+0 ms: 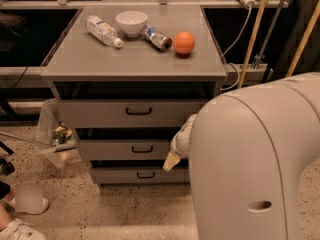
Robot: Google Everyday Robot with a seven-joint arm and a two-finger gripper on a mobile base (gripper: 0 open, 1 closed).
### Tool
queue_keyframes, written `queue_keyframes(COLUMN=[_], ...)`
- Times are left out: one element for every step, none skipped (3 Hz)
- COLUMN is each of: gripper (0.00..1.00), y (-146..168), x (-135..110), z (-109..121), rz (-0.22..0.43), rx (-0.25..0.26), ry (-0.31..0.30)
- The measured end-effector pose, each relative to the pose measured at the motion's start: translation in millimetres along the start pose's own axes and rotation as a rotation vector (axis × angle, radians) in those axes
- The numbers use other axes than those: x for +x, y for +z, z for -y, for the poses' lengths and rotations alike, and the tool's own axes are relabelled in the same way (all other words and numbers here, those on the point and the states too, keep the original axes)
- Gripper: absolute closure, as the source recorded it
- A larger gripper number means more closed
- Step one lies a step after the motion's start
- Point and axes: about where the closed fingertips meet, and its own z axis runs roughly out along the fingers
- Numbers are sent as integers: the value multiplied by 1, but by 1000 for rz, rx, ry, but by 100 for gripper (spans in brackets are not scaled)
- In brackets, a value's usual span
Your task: Open middle drawer
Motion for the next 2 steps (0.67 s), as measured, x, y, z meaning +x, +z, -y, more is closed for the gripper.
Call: queue_keyframes(gripper=[0,0], y=[20,75], x=[5,16], z=[2,-21], rz=[8,50], rx=[-7,-71], ry=[16,26])
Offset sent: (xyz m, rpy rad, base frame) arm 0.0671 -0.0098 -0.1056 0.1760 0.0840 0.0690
